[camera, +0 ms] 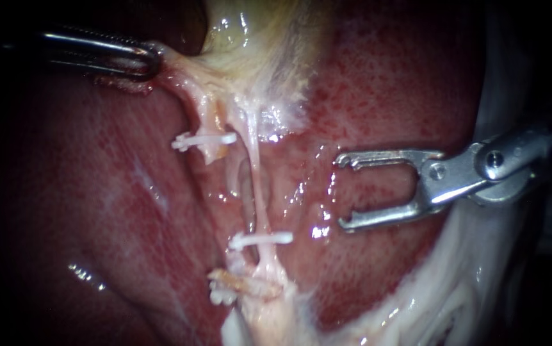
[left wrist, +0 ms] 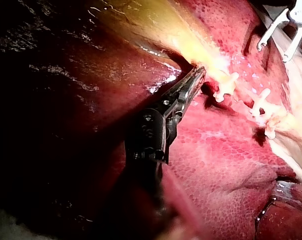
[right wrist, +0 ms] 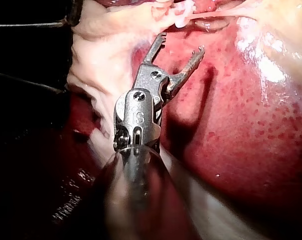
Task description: Going back first clip right tube
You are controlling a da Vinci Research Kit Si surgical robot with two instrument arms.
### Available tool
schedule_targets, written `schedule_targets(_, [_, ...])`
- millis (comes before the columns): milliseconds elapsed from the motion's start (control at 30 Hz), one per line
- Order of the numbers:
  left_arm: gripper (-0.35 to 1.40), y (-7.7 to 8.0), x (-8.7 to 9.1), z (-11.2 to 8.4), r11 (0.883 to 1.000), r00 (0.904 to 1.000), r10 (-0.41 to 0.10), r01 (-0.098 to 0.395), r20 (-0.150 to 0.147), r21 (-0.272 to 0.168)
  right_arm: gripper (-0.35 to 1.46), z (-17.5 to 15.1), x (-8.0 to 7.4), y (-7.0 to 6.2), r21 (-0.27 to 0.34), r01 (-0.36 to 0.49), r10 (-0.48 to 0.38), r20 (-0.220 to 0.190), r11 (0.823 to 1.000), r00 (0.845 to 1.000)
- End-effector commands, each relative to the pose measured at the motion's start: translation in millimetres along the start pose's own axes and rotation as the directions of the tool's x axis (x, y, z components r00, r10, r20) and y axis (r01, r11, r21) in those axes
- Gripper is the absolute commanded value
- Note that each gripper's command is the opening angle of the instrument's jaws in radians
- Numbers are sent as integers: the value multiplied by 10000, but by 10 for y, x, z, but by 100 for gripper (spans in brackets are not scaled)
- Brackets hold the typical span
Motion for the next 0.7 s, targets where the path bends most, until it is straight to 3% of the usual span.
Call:
schedule_targets(33, [-35,-1,-4,5,10000,10000,15,-15,-7,57,50,1,0,-1,23,2,-2,51,10000,10000])
schedule_targets(400, [-35,-6,-35,60,9997,9994,209,-206,280,-101,50,1,2,-4,88,8,-8,31,10000,10000])
schedule_targets(700, [-35,-7,-35,62,9997,9994,216,-212,287,-131,50,1,3,-5,90,7,-8,30,10000,10000])
